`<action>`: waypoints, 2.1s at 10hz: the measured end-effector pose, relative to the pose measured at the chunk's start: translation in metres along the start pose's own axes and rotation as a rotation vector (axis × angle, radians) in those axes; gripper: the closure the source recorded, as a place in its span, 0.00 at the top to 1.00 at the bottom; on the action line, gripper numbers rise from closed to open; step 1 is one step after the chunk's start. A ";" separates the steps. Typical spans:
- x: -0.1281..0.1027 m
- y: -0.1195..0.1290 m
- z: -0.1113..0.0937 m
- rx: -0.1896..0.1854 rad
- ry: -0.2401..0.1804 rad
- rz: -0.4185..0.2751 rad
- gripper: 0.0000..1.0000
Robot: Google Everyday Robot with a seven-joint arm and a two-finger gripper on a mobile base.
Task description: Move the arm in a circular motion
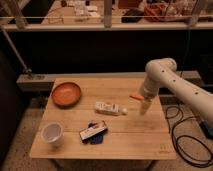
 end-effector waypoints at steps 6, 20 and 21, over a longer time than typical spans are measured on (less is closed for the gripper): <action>0.006 0.087 -0.008 -0.004 0.001 -0.013 0.80; -0.276 0.030 0.016 0.055 -0.036 -0.463 0.80; -0.272 0.019 0.018 0.058 -0.034 -0.439 0.80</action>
